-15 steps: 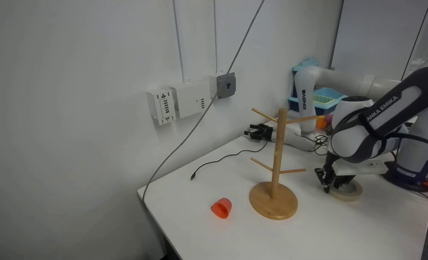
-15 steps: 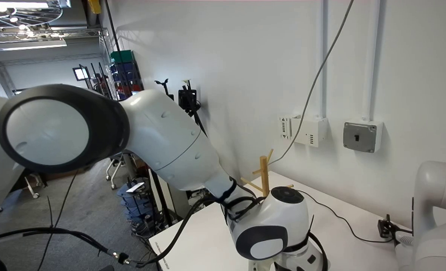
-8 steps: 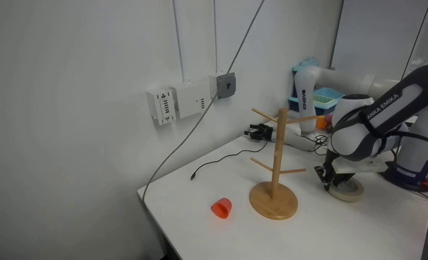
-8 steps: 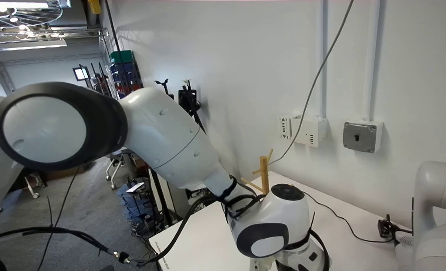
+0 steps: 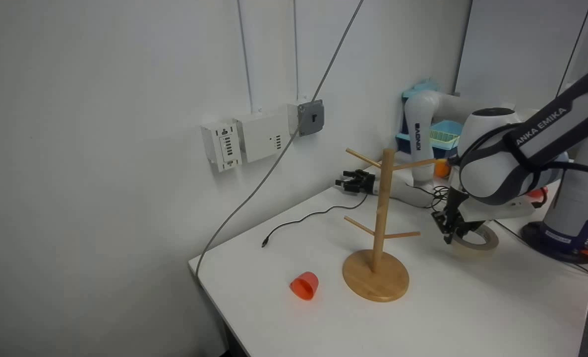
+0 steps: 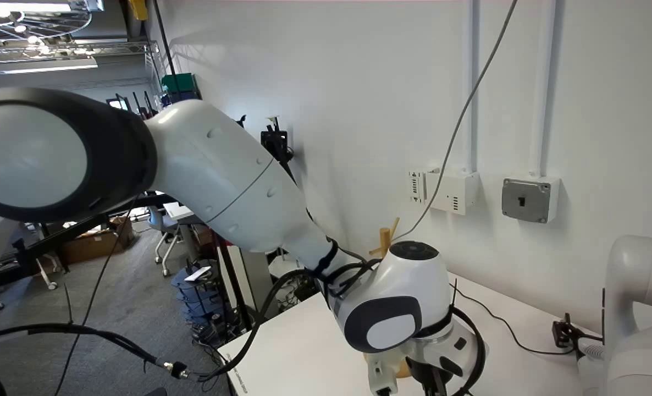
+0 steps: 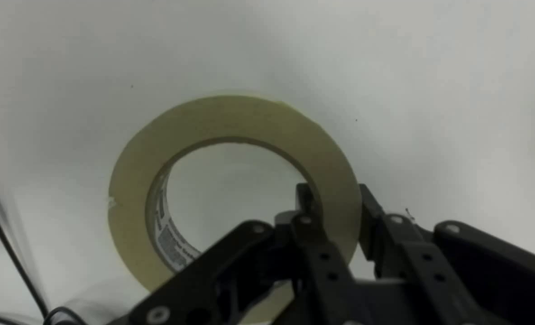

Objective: Hang the masking tape on the wooden stand

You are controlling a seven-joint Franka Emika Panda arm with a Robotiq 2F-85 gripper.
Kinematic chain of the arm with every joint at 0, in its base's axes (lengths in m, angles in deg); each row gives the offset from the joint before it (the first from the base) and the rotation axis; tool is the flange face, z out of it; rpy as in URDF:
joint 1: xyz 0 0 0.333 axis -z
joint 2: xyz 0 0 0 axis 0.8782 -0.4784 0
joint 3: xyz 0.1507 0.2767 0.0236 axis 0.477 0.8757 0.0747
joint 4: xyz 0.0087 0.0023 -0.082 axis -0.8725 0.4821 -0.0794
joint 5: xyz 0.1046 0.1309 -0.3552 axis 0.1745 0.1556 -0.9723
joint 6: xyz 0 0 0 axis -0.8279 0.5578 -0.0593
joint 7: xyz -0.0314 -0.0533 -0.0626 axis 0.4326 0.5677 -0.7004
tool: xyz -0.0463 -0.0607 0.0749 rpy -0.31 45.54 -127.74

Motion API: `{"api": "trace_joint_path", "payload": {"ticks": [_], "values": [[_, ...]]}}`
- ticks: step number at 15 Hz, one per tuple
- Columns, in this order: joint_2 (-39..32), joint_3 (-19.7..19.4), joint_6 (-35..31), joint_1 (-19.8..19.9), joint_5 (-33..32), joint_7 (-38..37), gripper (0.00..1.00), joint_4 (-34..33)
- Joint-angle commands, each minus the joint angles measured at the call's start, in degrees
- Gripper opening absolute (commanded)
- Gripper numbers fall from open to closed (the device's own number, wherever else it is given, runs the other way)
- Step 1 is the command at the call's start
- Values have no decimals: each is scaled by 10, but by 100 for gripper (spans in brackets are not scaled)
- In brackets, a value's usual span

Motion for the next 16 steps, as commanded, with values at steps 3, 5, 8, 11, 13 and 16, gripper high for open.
{"api": "trace_joint_path", "payload": {"ticks": [3,5,8,11,13,16], "values": [[80,-17,12,-15,-38,13,6,53],[106,-6,13,-9,-39,26,6,71],[144,7,9,-5,-35,45,6,101],[180,30,0,2,-17,67,6,129],[204,46,0,5,-4,80,6,146],[235,76,-12,12,35,110,6,170]]}}
